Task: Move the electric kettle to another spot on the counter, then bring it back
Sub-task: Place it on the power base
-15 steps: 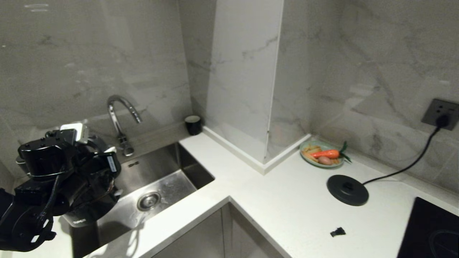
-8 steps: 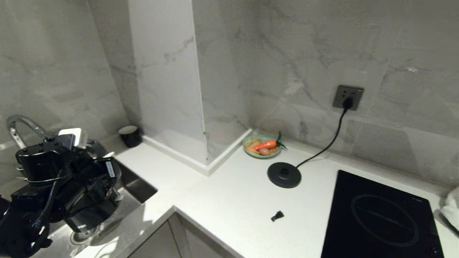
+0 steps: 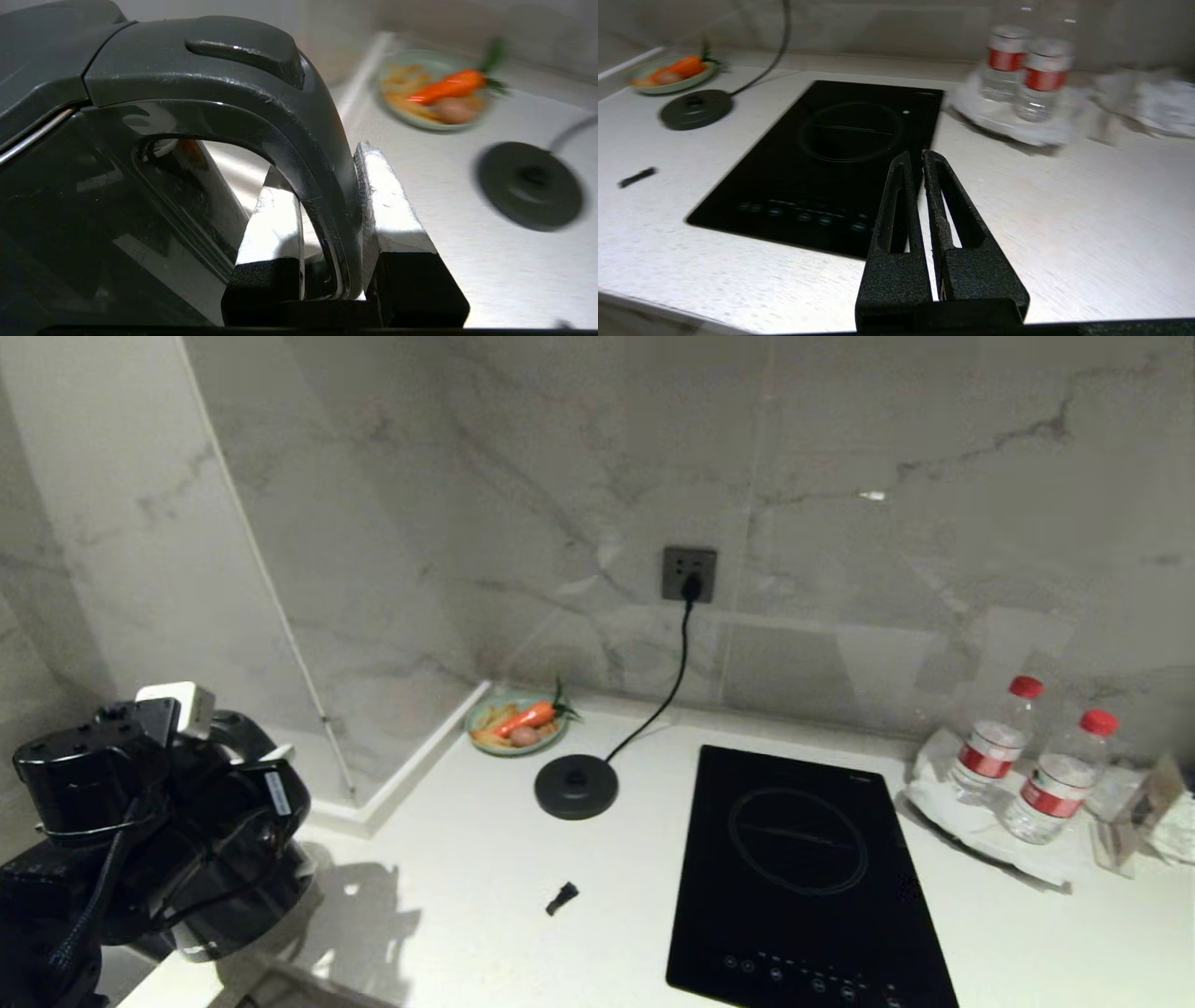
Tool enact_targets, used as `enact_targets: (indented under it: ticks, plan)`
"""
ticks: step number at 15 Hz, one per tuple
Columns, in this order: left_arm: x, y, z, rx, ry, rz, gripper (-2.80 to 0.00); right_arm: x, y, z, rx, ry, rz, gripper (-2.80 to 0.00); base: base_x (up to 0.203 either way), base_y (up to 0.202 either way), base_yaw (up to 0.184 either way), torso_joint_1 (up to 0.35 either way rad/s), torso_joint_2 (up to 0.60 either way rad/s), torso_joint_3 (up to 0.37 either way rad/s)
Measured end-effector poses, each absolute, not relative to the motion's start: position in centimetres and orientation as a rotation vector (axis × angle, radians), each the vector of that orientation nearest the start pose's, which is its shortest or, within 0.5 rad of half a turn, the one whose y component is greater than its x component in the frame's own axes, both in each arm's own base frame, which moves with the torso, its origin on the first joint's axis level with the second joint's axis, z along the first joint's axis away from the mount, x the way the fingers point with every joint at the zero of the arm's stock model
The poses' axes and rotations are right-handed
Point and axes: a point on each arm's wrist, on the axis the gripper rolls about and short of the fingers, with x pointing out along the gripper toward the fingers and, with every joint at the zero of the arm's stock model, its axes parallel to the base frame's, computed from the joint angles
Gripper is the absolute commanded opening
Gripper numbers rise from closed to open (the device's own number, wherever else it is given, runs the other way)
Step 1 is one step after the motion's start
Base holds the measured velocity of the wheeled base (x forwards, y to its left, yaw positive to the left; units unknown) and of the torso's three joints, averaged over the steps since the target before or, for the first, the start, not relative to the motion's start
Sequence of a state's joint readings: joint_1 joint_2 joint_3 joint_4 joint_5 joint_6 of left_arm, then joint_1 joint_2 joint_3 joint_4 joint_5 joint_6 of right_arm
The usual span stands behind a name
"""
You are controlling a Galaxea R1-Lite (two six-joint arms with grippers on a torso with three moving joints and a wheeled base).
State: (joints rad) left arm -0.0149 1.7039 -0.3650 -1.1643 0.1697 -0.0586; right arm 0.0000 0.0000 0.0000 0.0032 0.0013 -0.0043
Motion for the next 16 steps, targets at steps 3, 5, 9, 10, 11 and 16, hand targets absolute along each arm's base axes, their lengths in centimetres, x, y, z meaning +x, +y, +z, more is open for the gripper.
enact_targets:
  ticks: [3, 5, 9, 10, 11, 16]
  plan:
    - [24.9, 0.0, 12.8, -0.046, 0.167, 0.158, -2.80, -2.3, 0.0, 7.5, -0.004, 0.003, 0.001, -2.80, 0.003, 0.007, -0.166, 0.003, 0.00, 0.004]
    - [24.7, -0.1, 12.8, -0.047, 0.169, 0.154, -2.80, -2.3, 0.0, 7.5, -0.005, 0.003, 0.001, -2.80, -0.001, 0.004, -0.105, 0.004, 0.00, -0.002]
    - [24.6, -1.2, 12.9, -0.053, 0.167, 0.115, -2.80, -2.3, 0.0, 7.5, -0.004, 0.002, 0.001, -2.80, 0.000, 0.000, 0.000, 0.000, 0.00, 0.000]
    - [24.7, -1.7, 13.0, -0.058, 0.160, 0.094, -2.80, -2.3, 0.0, 7.5, -0.004, 0.003, 0.001, -2.80, 0.000, 0.000, 0.000, 0.000, 0.00, 0.000]
    - [24.7, -2.3, 13.1, -0.059, 0.153, 0.070, -2.80, -2.3, 0.0, 7.5, -0.004, 0.002, 0.001, -2.80, 0.000, 0.000, 0.000, 0.000, 0.00, 0.000]
    - [26.2, -5.7, 14.4, -0.059, 0.096, 0.002, -2.80, -2.3, 0.0, 7.5, -0.004, 0.003, 0.001, -2.80, 0.000, 0.000, 0.000, 0.000, 0.00, 0.000]
